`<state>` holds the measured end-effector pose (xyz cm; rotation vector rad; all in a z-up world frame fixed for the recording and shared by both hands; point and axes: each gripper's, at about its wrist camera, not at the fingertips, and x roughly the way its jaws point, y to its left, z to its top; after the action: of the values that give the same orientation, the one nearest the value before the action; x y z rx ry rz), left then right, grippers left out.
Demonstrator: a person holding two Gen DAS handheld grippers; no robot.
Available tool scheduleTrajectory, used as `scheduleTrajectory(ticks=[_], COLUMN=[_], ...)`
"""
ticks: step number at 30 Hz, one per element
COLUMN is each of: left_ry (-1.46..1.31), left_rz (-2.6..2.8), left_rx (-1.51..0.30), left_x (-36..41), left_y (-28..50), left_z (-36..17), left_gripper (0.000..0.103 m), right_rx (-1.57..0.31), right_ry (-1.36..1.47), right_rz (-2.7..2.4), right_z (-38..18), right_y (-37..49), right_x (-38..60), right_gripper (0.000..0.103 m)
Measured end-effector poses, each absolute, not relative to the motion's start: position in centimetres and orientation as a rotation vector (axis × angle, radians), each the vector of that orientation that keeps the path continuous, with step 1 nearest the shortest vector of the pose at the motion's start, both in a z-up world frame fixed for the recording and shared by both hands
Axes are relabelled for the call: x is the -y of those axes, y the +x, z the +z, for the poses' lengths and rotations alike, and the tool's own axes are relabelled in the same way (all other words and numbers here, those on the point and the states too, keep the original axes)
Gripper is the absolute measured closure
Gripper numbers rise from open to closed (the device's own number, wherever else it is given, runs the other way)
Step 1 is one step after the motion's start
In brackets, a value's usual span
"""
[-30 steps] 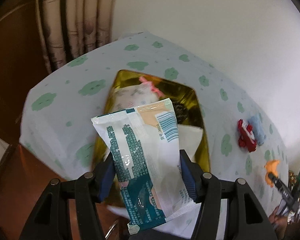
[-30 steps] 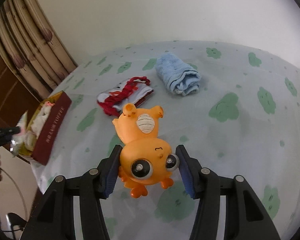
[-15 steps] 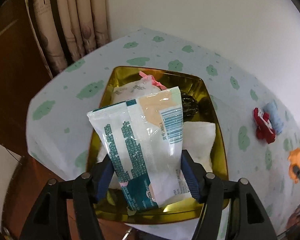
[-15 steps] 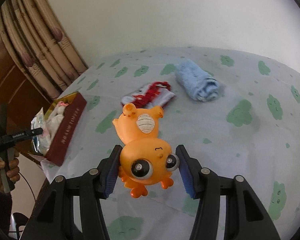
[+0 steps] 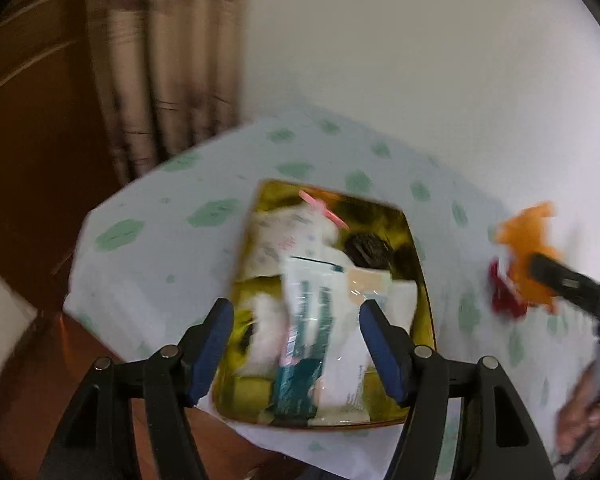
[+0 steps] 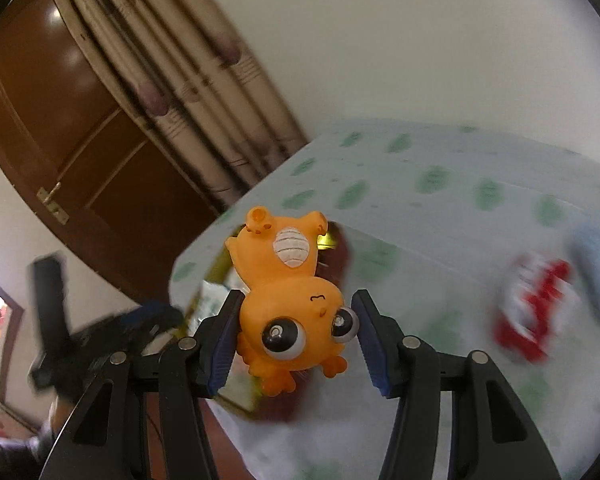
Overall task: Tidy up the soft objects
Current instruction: 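Drop the wipes pack into the tin with the left tool while the right tool drops the orange toy there, then move the left tool to the red-and-white star sock and grasp it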
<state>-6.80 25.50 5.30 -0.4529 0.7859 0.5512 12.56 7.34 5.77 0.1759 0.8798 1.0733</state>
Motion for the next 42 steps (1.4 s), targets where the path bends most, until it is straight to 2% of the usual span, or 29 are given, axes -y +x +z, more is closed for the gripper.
scheduleTrajectory(ticks=[4, 8, 19, 24, 25, 26, 30, 32, 33, 38, 42], left_ry=[-0.529, -0.404, -0.412, -0.439, -0.442, -0.446, -0.428, -0.39, -0.373, -0.321, -0.261], left_rz=[0.607, 0.683, 0.691, 0.702, 0.703, 0.703, 0.689, 0.678, 0.673, 0.576, 0.524], left_rx=[-0.718, -0.782, -0.8, -0.804, -0.803, -0.805, -0.805, -0.804, -0.799, -0.777, -0.776], left_x=[-25.6, -25.4, -26.5, -27.2, -27.2, -27.3, -26.9, -26.2, -25.9, -23.8, -21.7], left_y=[-10.3, -10.6, -11.1, -11.1, -11.1, -11.1, -10.8, -10.5, -10.5, -10.0, -9.4], left_z=[4.5, 3.2, 1.7, 1.2, 1.2, 1.2, 1.2, 1.4, 1.5, 2.1, 2.4], left_gripper=[0.036, 0.036, 0.036, 0.036, 0.036, 0.036, 0.036, 0.036, 0.036, 0.036, 0.036], right_rx=[-0.926, -0.951, -0.981, -0.926, -0.919, -0.894, -0.792, -0.747, -0.731, -0.687, -0.737], right_ry=[0.124, 0.046, -0.009, 0.093, 0.114, 0.152, 0.189, 0.179, 0.17, -0.063, -0.15], right_rz=[1.085, 1.05, 1.004, 1.024, 1.031, 1.042, 1.007, 0.937, 0.901, 0.577, 0.357], right_z=[4.7, 3.1, 0.8, 2.3, 2.6, 3.2, 5.3, 5.5, 5.4, 1.7, -2.1], right_y=[13.8, 14.7, 16.0, 16.6, 16.7, 16.6, 15.2, 13.9, 13.3, 9.9, 9.1], right_x=[-12.9, -16.8, -20.4, -19.3, -19.0, -18.0, -13.7, -10.2, -8.6, 1.3, 9.9], right_gripper=[0.051, 0.051, 0.05, 0.046, 0.039, 0.034, 0.032, 0.02, 0.018, 0.015, 0.015])
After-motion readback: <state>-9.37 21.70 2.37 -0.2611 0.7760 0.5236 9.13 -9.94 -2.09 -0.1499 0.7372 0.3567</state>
